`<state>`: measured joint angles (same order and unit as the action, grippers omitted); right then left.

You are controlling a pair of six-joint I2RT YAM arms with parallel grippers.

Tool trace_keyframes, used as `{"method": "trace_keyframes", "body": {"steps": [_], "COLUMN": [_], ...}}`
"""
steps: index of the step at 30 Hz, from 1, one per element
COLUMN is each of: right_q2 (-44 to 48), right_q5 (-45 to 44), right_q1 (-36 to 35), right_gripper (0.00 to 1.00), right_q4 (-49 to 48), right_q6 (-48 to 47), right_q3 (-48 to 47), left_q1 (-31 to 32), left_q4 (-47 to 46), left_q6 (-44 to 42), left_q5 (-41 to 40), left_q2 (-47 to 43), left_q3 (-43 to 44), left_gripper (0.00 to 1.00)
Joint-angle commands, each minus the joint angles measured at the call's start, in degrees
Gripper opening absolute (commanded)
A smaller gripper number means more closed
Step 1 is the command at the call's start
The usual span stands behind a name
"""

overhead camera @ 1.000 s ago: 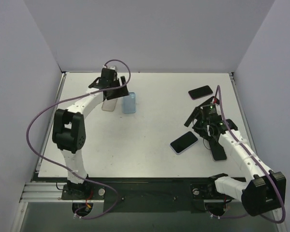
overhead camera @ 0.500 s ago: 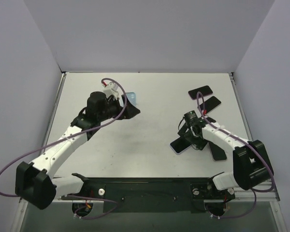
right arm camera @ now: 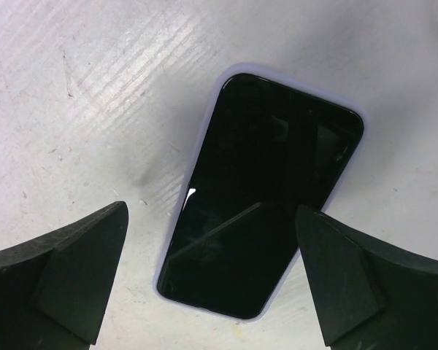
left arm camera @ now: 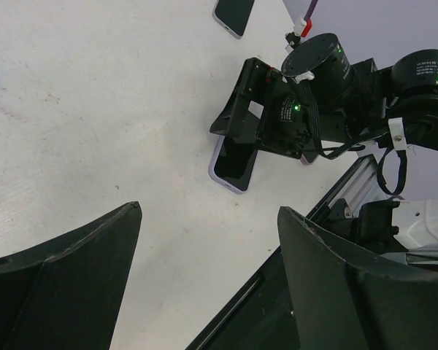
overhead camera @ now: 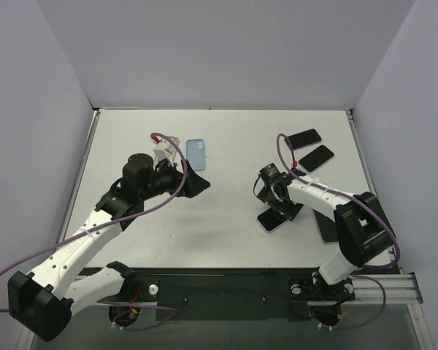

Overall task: Take the phone out of the phone case
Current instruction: Pick up the phone at the center of the board.

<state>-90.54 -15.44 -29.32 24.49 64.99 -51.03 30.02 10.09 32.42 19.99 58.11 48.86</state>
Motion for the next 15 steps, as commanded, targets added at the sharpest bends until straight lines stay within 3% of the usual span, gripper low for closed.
{"method": "trace_keyframes", "body": {"steps": [1, 8, 15], "right_q2": [-0.43, 0.63, 1.24], "right_q5": [-5.55, -10.40, -8.29], "right_q1": [-1.44, -2.05, -2.23], "right_gripper": [0.92, 0.94, 0.96], "right_q4": [5.12, 14.70, 10.06], "right_q6": [0.14, 0.31, 2.15], "right_q3": [-1.97, -5.31, -2.33], "left_q1": [1.09, 1.88, 2.06], "left_q4": [-0.24, -0.59, -0.08], "left_q6": [-1.31, -0.96, -0.96], "left_q5": [1.02, 1.10, 1.46], "left_q2": [-1.59, -1.59, -1.42], "left_q3": [0.80, 1.24, 2.64], "left_gripper": [0.86, 0.86, 0.86]}}
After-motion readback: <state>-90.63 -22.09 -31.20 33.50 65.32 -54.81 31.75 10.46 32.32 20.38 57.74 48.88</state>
